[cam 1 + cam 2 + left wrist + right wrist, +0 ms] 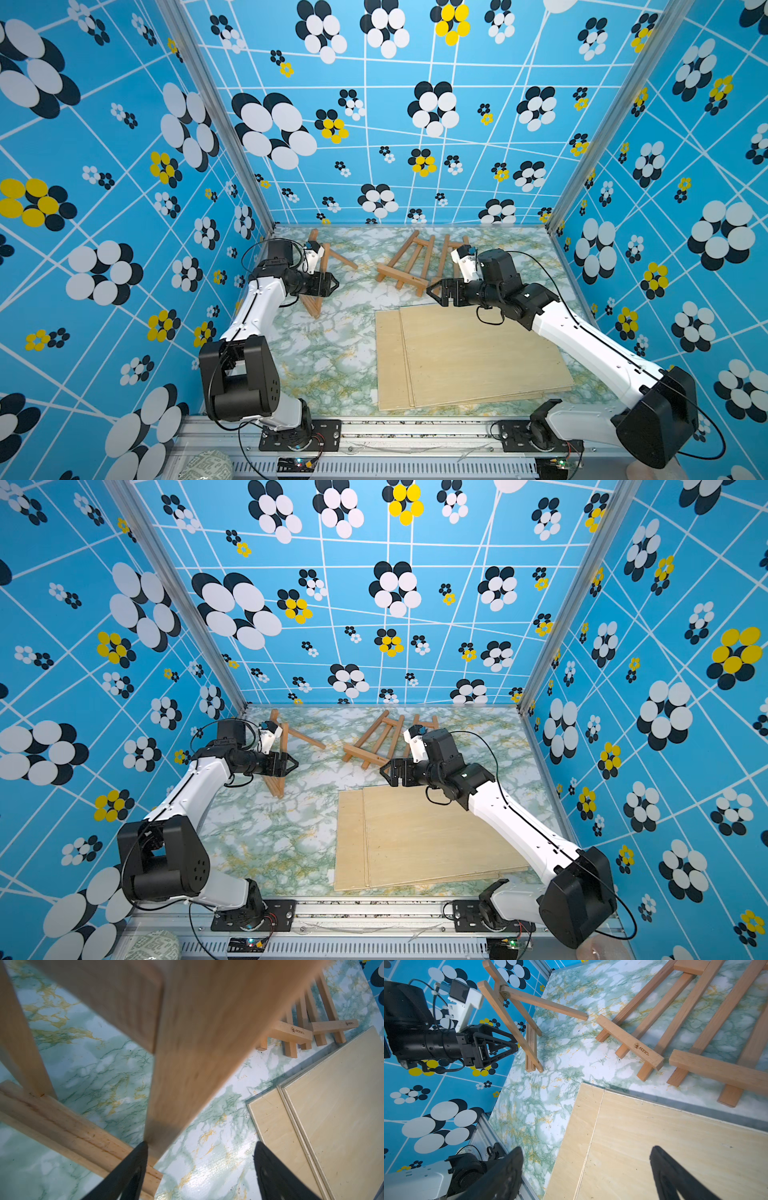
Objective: Assemble the easel
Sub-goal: Move the easel to the corner of the board.
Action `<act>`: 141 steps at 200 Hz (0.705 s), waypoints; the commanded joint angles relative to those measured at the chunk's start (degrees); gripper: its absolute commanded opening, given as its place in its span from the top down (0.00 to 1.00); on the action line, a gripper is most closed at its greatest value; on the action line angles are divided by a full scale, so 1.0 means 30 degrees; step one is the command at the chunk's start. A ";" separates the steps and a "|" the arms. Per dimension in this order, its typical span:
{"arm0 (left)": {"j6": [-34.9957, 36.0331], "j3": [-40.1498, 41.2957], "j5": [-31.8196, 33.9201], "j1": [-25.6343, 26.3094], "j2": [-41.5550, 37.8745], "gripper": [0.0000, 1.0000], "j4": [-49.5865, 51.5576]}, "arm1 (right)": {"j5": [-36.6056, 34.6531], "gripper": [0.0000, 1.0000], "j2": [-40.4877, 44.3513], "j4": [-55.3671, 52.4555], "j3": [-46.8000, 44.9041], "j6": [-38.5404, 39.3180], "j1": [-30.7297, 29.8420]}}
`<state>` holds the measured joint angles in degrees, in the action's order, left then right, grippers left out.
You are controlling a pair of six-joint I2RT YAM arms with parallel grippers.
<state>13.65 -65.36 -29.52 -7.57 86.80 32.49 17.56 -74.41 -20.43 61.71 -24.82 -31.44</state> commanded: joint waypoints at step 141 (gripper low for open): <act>0.1134 0.0316 0.0322 -0.0050 0.1778 0.48 -0.3784 | 0.0418 0.03 -0.0391 0.0180 -0.0124 -0.0238 0.0086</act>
<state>17.19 -64.58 -27.00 -7.64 91.39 22.00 18.55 -75.00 -20.40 61.63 -24.88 -31.46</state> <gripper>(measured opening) 0.548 0.970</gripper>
